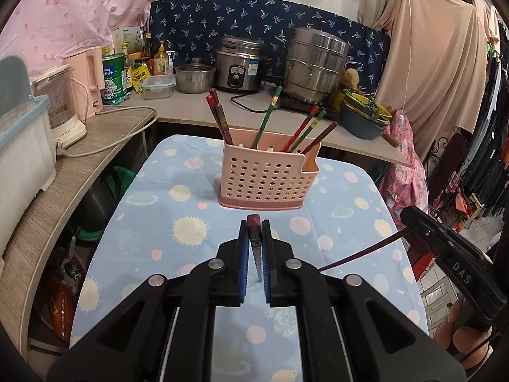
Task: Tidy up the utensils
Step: 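Lift both dark-red chopsticks and carry them above the pink basket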
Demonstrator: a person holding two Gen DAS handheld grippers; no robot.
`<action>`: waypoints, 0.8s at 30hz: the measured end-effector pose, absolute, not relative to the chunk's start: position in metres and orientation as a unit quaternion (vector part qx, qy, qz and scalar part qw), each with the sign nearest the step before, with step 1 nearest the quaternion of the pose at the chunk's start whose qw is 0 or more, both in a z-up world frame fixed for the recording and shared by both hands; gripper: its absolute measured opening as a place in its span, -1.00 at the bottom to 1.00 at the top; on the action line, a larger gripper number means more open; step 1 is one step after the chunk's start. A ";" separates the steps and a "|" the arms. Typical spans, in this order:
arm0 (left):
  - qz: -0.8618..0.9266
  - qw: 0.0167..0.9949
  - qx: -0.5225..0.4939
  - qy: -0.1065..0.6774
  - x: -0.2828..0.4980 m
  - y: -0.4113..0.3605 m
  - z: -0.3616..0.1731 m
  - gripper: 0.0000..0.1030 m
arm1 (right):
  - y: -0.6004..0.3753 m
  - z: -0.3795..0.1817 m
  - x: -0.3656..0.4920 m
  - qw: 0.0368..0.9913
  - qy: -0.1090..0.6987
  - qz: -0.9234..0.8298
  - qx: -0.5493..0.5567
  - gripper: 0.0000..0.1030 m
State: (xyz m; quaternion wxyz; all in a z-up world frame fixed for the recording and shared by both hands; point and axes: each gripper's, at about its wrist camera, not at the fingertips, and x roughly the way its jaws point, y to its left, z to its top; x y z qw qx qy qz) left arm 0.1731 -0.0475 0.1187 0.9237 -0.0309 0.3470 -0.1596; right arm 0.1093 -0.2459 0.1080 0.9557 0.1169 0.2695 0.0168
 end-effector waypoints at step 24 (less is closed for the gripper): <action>-0.171 0.955 -0.056 0.237 0.248 -0.055 0.235 -0.86 | -0.257 0.202 0.191 0.972 0.184 0.046 0.135 -0.87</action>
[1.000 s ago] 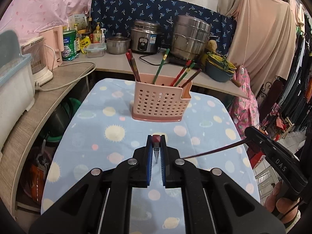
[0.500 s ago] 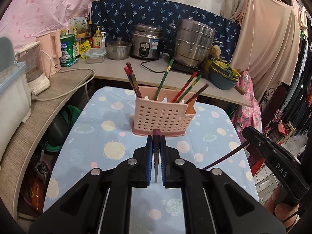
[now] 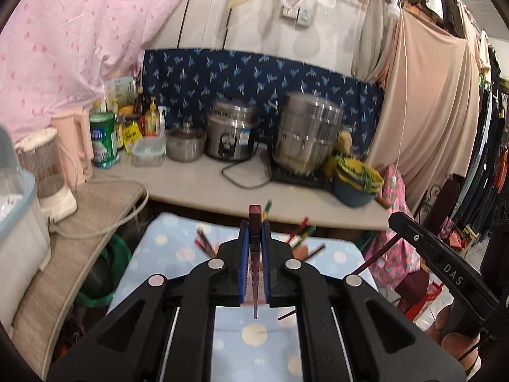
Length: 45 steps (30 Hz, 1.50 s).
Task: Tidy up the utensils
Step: 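Lift both dark-red chopsticks and carry them above the pink basket, then lower both chopsticks into the pink basket and open both tools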
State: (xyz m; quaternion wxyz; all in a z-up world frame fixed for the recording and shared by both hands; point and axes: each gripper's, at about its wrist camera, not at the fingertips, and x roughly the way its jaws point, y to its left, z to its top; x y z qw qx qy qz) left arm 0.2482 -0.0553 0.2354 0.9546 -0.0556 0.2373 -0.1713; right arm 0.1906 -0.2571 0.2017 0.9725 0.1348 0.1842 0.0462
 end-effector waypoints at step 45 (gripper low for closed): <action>-0.088 0.960 -0.015 0.267 0.342 -0.075 0.187 -0.29 | -0.254 0.173 0.308 0.966 0.234 0.007 0.113 -0.18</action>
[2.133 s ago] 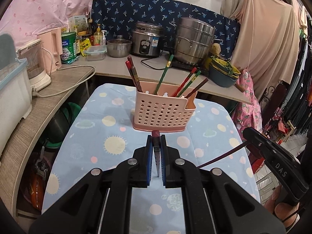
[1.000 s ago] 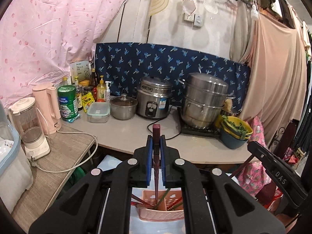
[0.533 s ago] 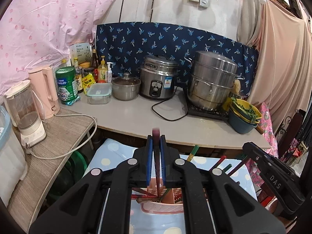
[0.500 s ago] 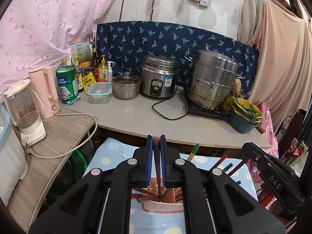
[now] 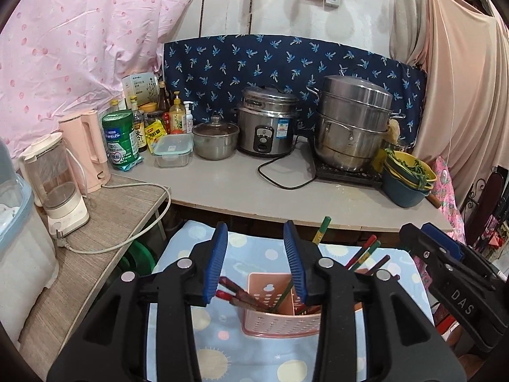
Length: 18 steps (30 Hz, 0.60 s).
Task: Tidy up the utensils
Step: 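Lower both chopsticks into the pink basket and open both tools, then withdraw both open tools up and away from the basket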
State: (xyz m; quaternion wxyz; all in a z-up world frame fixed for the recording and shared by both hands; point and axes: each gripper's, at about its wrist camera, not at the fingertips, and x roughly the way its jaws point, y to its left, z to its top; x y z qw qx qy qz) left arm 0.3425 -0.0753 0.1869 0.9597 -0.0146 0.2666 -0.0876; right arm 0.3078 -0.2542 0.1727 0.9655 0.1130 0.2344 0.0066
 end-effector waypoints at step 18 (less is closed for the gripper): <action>-0.071 0.960 0.011 0.270 0.295 -0.075 0.180 -0.01 | -0.237 0.162 0.257 0.964 0.251 0.000 0.088 -0.02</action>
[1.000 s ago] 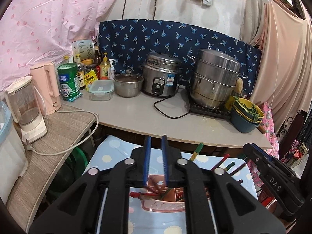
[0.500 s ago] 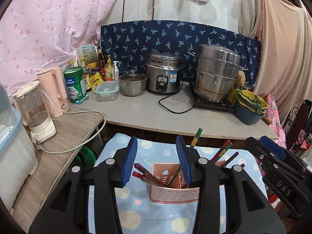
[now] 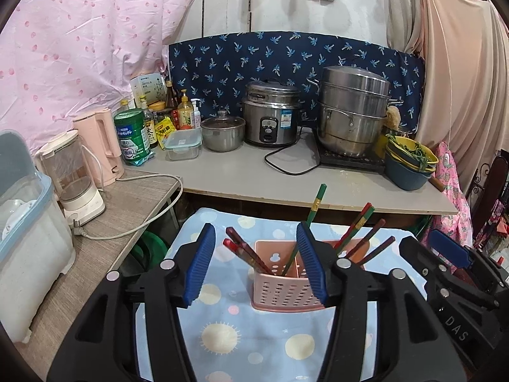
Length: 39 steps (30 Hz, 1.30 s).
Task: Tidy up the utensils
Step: 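Withdraw both open tools up and away from the basket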
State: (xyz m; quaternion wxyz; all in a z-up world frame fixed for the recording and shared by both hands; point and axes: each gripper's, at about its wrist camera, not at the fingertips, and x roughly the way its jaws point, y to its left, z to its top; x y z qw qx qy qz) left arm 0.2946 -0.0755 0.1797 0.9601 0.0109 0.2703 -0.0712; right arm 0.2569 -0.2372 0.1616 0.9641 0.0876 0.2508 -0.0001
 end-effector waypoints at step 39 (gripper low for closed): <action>-0.034 0.946 0.028 0.321 0.229 -0.060 0.115 0.65 | -0.223 0.109 0.178 0.951 0.299 -0.037 0.064 0.27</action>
